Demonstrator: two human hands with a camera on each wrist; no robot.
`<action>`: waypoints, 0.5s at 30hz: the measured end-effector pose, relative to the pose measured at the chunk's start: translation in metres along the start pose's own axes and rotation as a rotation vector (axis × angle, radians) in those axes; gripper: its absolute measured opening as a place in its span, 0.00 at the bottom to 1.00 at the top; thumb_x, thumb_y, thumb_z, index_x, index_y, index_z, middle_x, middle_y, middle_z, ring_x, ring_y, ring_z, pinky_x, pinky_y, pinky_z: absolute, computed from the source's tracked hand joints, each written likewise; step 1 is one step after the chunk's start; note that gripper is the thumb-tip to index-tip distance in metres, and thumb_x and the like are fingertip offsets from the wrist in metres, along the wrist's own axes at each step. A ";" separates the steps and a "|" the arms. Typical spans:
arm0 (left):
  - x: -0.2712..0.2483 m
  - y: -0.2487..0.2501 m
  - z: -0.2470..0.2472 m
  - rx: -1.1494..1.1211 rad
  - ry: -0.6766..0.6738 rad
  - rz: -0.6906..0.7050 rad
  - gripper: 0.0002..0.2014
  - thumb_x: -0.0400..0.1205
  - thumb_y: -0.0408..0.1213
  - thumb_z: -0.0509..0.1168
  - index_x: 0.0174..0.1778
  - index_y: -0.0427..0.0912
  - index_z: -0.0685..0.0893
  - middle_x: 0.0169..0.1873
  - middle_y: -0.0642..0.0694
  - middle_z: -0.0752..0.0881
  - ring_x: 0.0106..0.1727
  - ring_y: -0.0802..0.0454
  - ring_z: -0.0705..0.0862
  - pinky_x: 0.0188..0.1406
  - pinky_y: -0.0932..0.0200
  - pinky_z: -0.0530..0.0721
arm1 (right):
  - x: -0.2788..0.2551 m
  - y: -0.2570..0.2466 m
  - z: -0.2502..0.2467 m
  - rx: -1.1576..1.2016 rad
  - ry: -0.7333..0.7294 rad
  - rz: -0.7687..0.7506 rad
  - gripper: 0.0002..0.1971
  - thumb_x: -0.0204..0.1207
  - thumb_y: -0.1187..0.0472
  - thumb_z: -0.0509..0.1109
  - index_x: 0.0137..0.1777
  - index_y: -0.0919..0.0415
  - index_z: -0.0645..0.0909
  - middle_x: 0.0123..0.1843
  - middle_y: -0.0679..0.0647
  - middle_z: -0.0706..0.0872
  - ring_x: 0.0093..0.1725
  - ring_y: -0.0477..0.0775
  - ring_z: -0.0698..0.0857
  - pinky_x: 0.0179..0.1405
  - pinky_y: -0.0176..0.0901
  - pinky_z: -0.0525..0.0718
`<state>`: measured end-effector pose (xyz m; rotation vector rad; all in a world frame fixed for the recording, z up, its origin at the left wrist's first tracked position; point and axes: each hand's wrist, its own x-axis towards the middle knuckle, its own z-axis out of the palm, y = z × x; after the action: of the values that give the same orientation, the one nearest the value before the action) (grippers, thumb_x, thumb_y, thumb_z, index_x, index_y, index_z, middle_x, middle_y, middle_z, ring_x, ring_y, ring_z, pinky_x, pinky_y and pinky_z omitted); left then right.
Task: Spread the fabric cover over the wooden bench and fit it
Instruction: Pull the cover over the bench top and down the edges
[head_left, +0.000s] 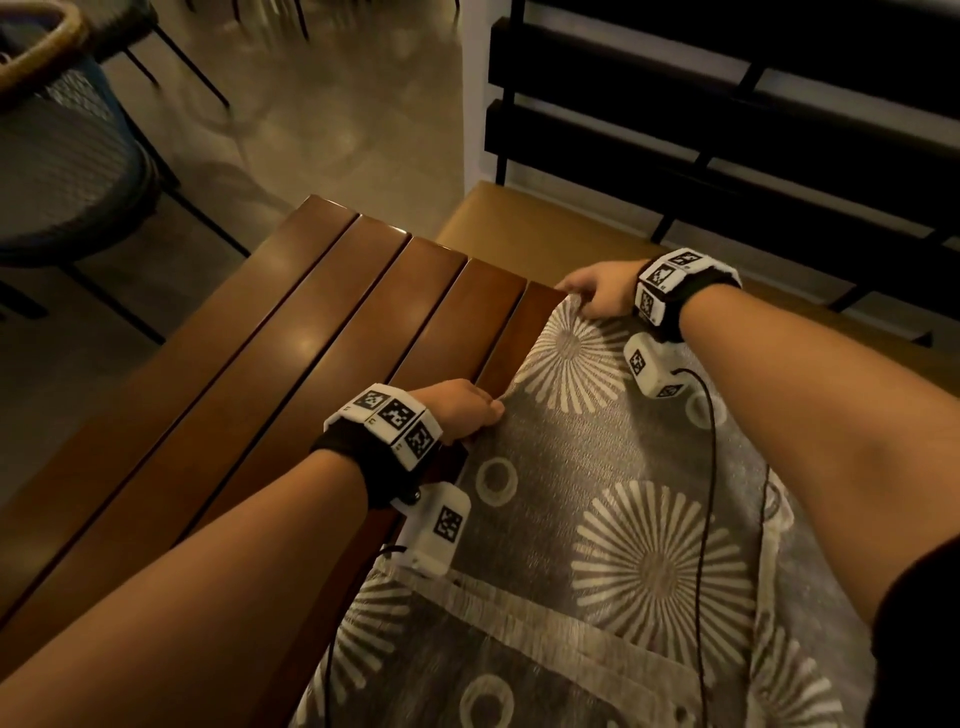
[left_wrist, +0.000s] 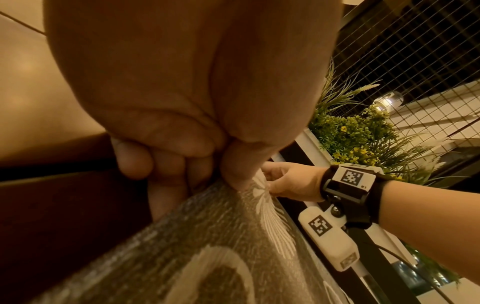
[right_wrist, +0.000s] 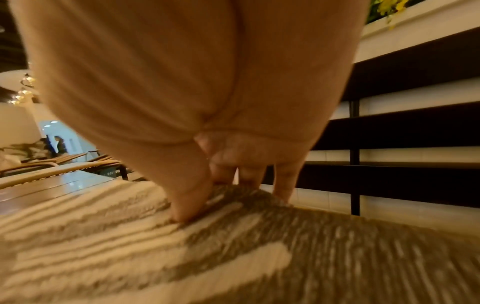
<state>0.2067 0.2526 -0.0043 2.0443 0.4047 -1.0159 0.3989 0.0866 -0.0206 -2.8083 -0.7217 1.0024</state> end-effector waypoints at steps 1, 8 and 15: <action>0.000 0.000 0.000 0.004 -0.008 -0.004 0.17 0.88 0.43 0.55 0.63 0.38 0.83 0.43 0.46 0.83 0.40 0.53 0.80 0.35 0.61 0.76 | 0.001 0.001 -0.002 -0.061 0.012 -0.003 0.22 0.78 0.64 0.68 0.72 0.54 0.75 0.66 0.55 0.84 0.54 0.54 0.84 0.52 0.44 0.80; 0.002 -0.001 -0.001 0.157 -0.026 0.015 0.18 0.88 0.47 0.55 0.64 0.40 0.82 0.50 0.43 0.84 0.44 0.53 0.80 0.48 0.59 0.76 | 0.002 0.001 -0.033 -0.829 0.268 -0.109 0.18 0.71 0.39 0.71 0.58 0.46 0.84 0.54 0.49 0.82 0.61 0.56 0.73 0.63 0.56 0.67; 0.002 -0.003 -0.002 0.150 -0.011 0.025 0.19 0.87 0.47 0.55 0.64 0.39 0.82 0.57 0.42 0.85 0.55 0.47 0.82 0.57 0.54 0.79 | -0.002 -0.006 -0.020 -0.426 0.569 0.171 0.32 0.71 0.64 0.72 0.75 0.57 0.67 0.79 0.63 0.63 0.73 0.69 0.69 0.71 0.65 0.67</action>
<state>0.2072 0.2561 -0.0062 2.1700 0.3042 -1.0692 0.4070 0.0930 -0.0024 -3.3082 -0.6827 0.0161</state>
